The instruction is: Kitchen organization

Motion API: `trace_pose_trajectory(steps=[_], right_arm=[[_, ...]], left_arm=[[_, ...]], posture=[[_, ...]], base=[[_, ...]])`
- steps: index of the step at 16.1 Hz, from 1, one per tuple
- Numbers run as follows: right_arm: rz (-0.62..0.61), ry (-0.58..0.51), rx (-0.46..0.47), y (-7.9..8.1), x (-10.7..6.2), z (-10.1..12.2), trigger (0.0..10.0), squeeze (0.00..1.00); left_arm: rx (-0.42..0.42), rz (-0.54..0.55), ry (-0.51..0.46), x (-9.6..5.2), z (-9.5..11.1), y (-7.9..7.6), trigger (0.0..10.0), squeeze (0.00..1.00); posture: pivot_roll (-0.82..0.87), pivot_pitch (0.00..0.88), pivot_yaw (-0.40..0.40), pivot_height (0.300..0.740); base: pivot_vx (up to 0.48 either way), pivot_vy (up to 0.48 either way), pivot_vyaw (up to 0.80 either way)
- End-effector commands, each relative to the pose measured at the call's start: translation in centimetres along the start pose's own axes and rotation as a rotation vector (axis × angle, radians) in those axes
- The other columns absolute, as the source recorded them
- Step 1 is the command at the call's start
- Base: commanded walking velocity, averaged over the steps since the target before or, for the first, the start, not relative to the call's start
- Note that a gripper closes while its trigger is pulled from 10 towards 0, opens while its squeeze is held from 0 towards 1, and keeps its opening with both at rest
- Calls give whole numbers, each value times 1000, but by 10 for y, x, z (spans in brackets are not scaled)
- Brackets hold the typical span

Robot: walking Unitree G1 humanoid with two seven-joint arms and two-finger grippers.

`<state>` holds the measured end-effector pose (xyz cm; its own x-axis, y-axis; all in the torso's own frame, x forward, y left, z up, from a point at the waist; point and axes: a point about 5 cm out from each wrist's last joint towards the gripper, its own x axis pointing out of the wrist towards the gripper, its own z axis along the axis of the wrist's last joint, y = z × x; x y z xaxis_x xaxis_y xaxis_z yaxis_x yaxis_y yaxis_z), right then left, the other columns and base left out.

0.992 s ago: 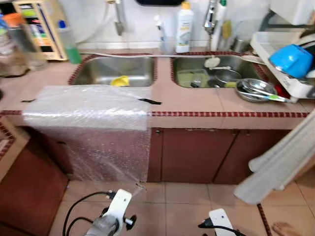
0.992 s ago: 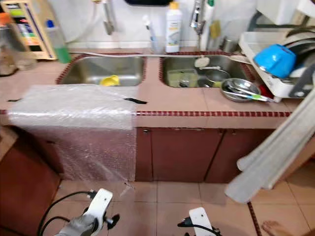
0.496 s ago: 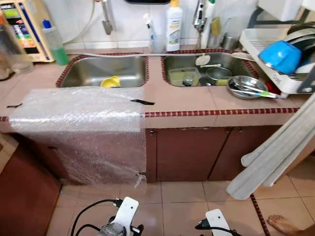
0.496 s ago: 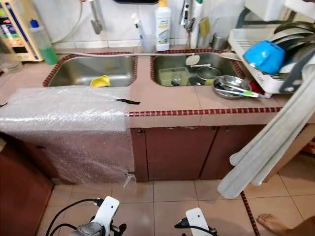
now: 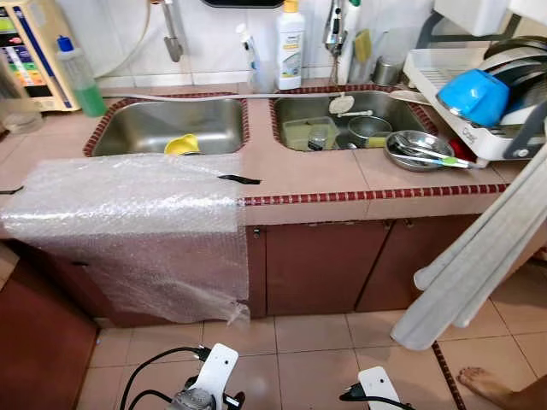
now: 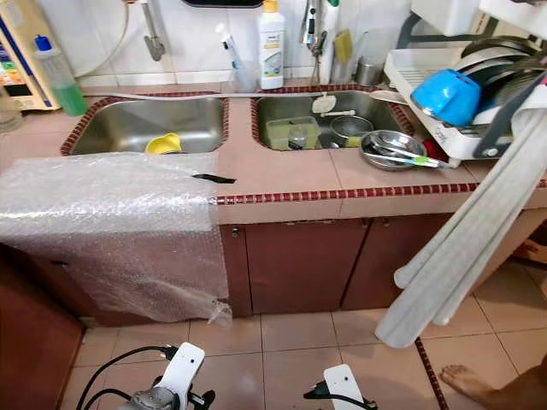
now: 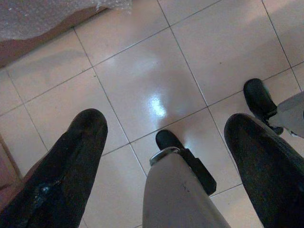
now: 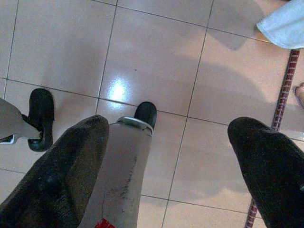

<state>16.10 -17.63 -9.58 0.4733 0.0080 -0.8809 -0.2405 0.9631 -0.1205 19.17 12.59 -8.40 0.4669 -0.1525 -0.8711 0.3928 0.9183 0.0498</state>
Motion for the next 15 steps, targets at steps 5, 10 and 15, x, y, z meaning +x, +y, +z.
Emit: trace_pose_trajectory(steps=[5, 10, 15], right_arm=[[2, 7, 2, 1, 0, -1, 10000, 0], [10, 11, -9, 1, 0, -2, 10000, 0], [7, 19, -20, 0, 0, -4, 10000, 0]], left_arm=[[15, -12, 1, 0, -2, 1, 10000, 0], [18, -31, 2, 0, -2, 0, 10000, 0], [14, -37, 1, 0, -3, -1, 10000, 0]], posture=[[20, 0, 59, 740], [22, 0, 54, 740], [21, 0, 52, 740]], base=[[0, 0, -656], [0, -64, 0], [0, -329, 0]])
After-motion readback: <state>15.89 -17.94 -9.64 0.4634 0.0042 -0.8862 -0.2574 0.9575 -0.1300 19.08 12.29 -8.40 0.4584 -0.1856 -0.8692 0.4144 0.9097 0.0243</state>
